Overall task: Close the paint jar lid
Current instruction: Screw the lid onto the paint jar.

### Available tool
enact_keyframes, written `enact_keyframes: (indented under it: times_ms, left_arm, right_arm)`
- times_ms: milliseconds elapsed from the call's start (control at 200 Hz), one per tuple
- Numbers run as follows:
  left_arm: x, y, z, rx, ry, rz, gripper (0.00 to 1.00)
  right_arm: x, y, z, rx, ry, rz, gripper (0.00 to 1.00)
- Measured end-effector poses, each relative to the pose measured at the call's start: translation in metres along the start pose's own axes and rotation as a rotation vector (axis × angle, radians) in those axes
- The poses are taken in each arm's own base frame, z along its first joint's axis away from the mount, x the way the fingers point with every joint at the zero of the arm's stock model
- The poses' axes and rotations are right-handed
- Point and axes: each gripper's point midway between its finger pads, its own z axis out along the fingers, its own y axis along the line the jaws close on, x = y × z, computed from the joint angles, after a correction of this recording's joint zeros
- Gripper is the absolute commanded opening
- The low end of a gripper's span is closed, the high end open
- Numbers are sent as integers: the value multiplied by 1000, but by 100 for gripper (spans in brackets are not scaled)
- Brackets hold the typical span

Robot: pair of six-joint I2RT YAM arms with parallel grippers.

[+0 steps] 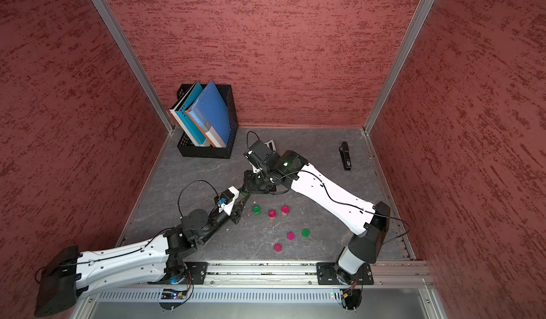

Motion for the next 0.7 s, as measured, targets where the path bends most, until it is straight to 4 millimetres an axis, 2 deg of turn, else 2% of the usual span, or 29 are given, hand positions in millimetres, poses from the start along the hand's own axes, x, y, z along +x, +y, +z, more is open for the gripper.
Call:
enact_keyframes:
  times_ms: [65,140,175,301,501,701]
  left_arm:
    - [-5,2,2,-12,-13,-2,24]
    - [-23,5,3,-24,-57,-24,24]
    - [-33,6,4,-23,-86,-35,24]
    - [-43,9,2,-18,-124,-55,24]
    - [-44,12,-7,13,-155,-119,24]
    - [-25,36,-11,-43,-140,-205,24]
  right_arm:
    - [-2,2,0,-9,-8,10,41]
    - [0,7,0,-30,3,7,45]
    - [3,12,0,-45,13,1,45]
    - [2,19,-8,-66,0,-2,48]
    - [6,24,-13,-76,2,-33,53]
    - [5,31,-38,-78,-15,-99,57]
